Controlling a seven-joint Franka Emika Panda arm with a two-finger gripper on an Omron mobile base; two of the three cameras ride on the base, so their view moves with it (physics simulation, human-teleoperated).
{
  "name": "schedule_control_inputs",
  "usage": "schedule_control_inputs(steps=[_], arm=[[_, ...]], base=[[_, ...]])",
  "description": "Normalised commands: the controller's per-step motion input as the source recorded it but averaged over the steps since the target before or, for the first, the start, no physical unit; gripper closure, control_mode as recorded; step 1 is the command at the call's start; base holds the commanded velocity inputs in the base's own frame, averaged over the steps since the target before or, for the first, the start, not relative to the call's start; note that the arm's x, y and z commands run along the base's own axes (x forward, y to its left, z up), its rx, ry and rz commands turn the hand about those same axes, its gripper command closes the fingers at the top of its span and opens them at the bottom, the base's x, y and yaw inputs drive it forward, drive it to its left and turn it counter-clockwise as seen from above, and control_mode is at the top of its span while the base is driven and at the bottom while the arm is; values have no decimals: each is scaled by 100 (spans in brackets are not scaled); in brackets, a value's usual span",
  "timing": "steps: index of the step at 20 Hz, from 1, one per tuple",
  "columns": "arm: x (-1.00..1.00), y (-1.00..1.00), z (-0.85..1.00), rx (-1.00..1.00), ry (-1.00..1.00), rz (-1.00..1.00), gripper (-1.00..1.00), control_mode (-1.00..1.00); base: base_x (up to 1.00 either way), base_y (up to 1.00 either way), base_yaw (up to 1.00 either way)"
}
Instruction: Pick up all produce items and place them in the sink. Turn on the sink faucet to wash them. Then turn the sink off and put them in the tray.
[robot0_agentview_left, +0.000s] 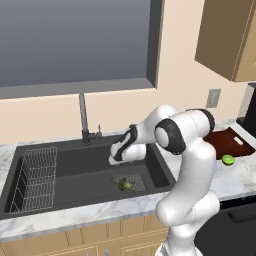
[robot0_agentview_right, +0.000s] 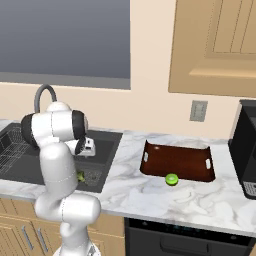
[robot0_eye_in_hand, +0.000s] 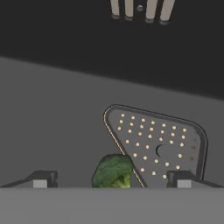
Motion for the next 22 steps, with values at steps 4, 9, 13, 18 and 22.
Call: schedule_control_inputs(steps=[4,9,13,18,22], arm=[[-4,-24,46,1,1,-6,-100,-100],[-14,-20,48,0,1,-7,-100,-100],[-28,-22,59,0,0,-7,-100,-100],[-31,-13,52,0,1,-10,-100,-100],[-34,-16,36,0,0,-10,-100,-100]], base=[[0,0,0],[0,0,0],[0,0,0],[0,0,0],[0,0,0]])
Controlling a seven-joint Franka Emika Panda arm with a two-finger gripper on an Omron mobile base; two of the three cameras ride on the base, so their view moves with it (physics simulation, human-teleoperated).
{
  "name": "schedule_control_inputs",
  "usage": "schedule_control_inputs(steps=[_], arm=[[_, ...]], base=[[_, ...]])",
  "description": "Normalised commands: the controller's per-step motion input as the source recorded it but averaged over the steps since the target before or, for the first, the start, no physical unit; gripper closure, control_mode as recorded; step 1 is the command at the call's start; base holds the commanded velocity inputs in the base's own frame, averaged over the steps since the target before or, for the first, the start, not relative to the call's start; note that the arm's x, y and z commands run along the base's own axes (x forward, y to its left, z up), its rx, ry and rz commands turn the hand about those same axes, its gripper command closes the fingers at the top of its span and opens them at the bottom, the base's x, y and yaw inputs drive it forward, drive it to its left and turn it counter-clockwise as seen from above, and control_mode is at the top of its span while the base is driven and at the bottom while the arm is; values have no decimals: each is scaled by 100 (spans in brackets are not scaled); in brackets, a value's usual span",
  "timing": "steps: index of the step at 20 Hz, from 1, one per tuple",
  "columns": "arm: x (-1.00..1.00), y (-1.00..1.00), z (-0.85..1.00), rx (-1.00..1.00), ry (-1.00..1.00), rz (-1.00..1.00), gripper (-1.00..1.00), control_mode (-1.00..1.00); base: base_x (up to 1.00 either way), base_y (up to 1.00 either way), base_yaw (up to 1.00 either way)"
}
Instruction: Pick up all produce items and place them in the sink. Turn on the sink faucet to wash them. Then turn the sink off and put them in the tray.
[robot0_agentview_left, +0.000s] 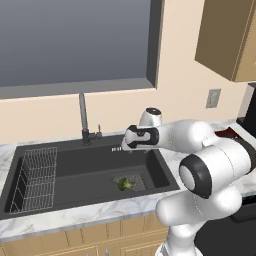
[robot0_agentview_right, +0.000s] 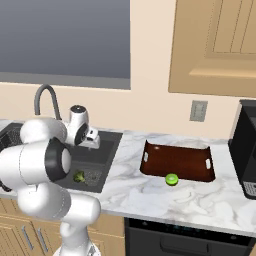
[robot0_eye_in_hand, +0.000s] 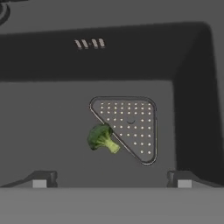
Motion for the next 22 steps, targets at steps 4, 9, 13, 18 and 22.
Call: schedule_control_inputs(steps=[4,9,13,18,22], arm=[[-18,-10,21,-1,0,-12,-100,-100],[-3,-8,17,0,0,-12,-100,-100],[0,-11,20,0,2,-11,-100,-100],[0,-11,23,0,4,-11,-100,-100],[0,-18,21,0,5,-11,-100,-100]], base=[[0,0,0],[0,0,0],[0,0,0],[0,0,0],[0,0,0]])
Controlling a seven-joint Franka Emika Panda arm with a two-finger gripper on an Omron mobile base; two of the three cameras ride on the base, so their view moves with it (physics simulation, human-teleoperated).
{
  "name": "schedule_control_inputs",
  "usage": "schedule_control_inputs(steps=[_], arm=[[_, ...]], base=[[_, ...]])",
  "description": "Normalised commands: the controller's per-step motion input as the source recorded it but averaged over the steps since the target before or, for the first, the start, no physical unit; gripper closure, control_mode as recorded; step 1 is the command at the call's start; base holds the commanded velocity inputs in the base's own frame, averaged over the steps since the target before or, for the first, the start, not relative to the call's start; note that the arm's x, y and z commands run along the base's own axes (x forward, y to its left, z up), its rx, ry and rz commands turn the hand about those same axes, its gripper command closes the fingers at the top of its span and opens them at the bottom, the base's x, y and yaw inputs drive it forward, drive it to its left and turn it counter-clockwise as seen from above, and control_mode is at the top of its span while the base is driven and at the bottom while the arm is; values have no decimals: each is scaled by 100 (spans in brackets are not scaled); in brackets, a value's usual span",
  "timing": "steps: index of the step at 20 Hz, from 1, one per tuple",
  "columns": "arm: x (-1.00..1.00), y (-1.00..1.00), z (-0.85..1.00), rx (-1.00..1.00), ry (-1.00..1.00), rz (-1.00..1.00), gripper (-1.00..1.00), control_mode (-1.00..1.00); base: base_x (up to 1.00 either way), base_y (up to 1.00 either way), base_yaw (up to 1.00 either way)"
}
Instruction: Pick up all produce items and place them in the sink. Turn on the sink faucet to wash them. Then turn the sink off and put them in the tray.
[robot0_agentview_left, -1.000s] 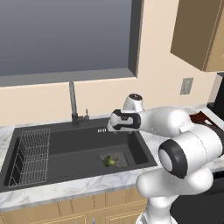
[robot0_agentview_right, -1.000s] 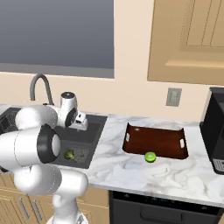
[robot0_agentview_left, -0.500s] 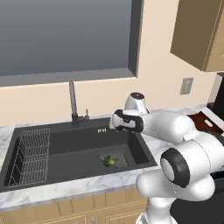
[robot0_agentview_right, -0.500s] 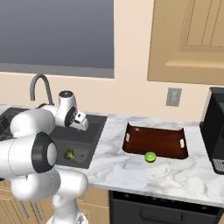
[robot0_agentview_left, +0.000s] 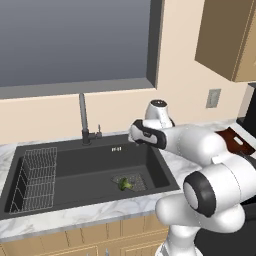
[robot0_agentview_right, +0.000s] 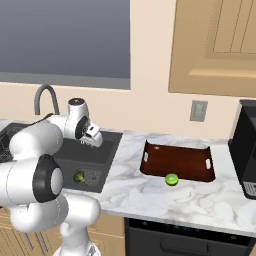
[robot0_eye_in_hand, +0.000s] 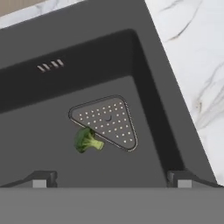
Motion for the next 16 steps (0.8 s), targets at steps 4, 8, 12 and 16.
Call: schedule_control_inputs(steps=[4,8,12,16], arm=[[0,-16,19,0,4,-11,-100,-100],[-2,-29,12,-1,5,-10,-100,-100],[-6,-68,1,-3,4,-9,-100,-100],[-13,-83,0,-3,3,-12,-100,-100]], base=[[0,0,0],[0,0,0],[0,0,0],[0,0,0]])
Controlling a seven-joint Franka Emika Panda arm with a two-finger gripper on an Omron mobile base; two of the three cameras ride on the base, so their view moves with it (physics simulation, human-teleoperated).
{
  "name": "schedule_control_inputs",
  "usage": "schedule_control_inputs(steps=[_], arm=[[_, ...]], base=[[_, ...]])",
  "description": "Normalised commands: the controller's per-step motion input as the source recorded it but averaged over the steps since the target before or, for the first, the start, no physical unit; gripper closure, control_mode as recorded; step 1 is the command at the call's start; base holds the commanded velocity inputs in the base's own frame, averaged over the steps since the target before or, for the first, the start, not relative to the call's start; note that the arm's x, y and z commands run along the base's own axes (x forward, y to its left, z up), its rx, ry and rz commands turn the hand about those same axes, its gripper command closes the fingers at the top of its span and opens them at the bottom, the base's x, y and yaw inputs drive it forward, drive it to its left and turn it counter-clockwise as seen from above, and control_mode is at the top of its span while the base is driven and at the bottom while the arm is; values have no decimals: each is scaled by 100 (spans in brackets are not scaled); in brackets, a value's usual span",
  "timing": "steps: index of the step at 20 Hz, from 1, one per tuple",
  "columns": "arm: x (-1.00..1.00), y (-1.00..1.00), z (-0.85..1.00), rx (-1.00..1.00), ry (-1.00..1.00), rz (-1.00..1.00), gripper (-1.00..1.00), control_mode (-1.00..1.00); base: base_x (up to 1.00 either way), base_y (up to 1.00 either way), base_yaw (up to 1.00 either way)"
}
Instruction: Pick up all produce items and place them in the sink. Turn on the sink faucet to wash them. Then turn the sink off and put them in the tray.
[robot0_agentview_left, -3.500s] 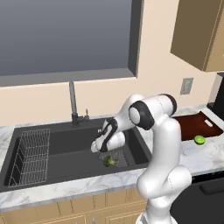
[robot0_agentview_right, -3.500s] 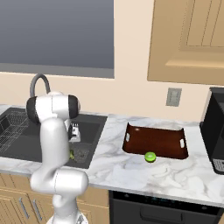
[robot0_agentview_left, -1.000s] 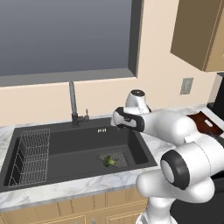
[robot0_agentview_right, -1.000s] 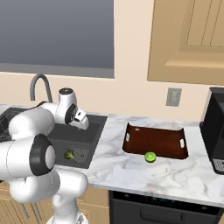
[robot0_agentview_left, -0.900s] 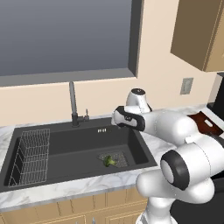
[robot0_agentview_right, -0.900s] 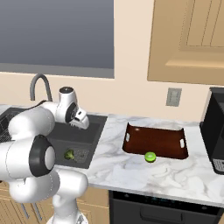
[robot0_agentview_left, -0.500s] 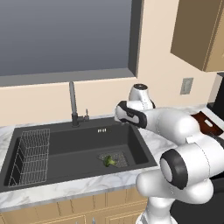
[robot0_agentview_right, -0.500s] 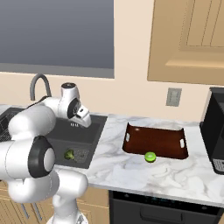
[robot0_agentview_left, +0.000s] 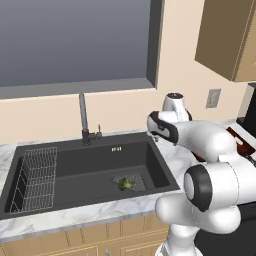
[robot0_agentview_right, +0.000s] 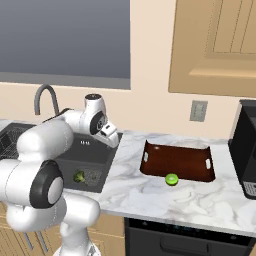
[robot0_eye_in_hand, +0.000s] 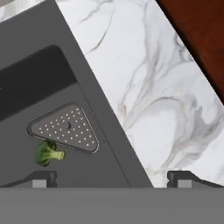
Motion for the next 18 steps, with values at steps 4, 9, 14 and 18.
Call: schedule_control_inputs(steps=[4,9,14,18], arm=[[-25,-80,0,-1,1,-13,-100,-100],[-35,-78,-2,0,0,-14,-100,-100],[-40,-71,0,0,0,-16,-100,-100],[-36,-71,0,0,0,-16,-100,-100]], base=[[0,0,0],[0,0,0],[0,0,0],[0,0,0]])
